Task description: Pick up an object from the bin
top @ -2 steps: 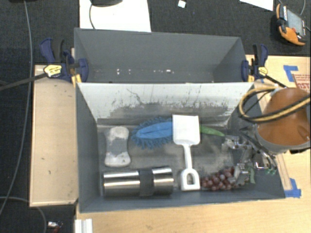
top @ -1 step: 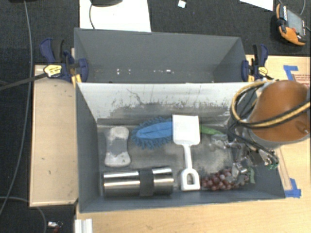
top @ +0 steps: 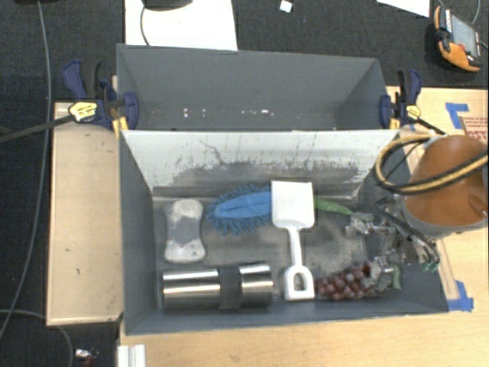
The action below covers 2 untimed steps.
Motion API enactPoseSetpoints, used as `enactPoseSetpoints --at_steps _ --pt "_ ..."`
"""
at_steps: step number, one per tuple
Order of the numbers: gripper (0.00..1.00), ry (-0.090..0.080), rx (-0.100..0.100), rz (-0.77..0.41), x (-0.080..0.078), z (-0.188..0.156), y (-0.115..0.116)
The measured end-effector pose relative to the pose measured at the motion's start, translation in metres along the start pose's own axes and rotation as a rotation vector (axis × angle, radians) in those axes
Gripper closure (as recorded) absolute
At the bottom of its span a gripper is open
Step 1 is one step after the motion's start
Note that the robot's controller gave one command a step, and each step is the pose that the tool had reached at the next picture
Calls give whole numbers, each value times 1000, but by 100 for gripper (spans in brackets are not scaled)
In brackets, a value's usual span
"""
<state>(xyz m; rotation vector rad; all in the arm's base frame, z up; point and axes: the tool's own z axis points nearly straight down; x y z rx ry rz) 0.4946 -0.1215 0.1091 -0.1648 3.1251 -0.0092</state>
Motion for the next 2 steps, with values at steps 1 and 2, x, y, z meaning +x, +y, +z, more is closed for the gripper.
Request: enactPoseSetpoints --at_steps 1,2 --pt "0 -9 -2 -140 -2 13 -29" --pt "100 -4 -1 -436 0 34 -21"
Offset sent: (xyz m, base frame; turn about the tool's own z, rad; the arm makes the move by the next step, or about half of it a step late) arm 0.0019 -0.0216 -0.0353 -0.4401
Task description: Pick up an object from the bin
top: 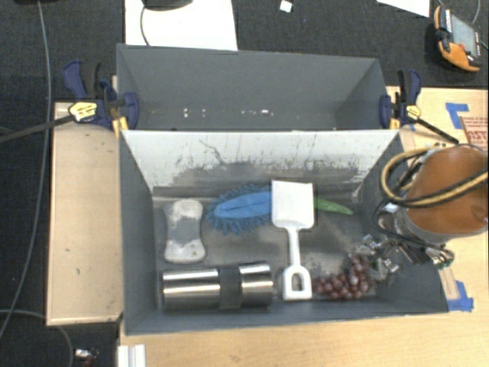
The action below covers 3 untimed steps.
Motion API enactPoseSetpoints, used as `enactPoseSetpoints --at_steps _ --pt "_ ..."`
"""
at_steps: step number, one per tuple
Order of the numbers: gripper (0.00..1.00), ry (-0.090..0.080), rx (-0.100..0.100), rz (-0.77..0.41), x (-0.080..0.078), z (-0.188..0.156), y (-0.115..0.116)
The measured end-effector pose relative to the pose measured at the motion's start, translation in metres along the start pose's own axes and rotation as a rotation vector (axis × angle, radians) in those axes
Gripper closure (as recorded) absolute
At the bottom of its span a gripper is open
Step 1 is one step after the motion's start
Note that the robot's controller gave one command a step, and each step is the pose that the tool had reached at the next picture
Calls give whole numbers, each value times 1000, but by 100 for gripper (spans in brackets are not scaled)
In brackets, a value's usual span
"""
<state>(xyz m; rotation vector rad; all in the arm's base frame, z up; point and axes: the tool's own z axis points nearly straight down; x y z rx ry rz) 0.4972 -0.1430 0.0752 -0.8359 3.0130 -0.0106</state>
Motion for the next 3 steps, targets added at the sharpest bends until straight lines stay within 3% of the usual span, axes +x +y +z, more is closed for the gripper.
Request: enactPoseSetpoints --at_steps 1,2,3 --pt "100 0 0 1 0 0 0" --pt "100 4 -7 -2 2 -21 2" --pt "100 -3 -2 -172 7 -13 9"
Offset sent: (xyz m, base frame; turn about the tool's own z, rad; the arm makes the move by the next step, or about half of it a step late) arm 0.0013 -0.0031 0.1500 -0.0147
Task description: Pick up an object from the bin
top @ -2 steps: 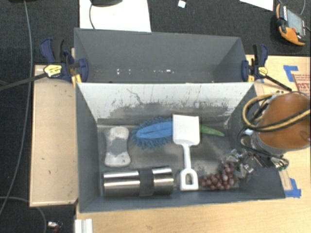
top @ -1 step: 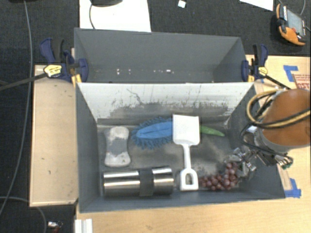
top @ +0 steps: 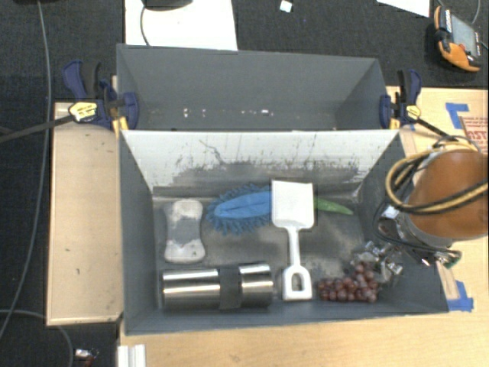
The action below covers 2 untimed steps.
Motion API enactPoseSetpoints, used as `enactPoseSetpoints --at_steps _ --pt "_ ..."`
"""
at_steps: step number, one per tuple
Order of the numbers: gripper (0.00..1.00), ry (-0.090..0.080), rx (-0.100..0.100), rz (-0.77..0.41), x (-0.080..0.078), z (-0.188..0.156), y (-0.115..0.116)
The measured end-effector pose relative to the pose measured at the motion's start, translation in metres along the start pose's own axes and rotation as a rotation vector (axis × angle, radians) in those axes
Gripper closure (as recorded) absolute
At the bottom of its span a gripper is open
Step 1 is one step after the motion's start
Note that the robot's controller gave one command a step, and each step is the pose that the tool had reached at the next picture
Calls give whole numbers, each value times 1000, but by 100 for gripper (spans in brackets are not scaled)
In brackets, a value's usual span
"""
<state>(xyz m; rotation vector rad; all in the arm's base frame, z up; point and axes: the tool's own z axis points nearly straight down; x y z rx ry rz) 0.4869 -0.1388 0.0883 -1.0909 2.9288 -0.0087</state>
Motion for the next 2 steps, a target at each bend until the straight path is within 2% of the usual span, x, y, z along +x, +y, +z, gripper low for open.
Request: enactPoseSetpoints --at_steps 1,2 --pt "100 -6 9 127 -9 -103 -7" --pt "100 4 -8 11 -10 -77 2"
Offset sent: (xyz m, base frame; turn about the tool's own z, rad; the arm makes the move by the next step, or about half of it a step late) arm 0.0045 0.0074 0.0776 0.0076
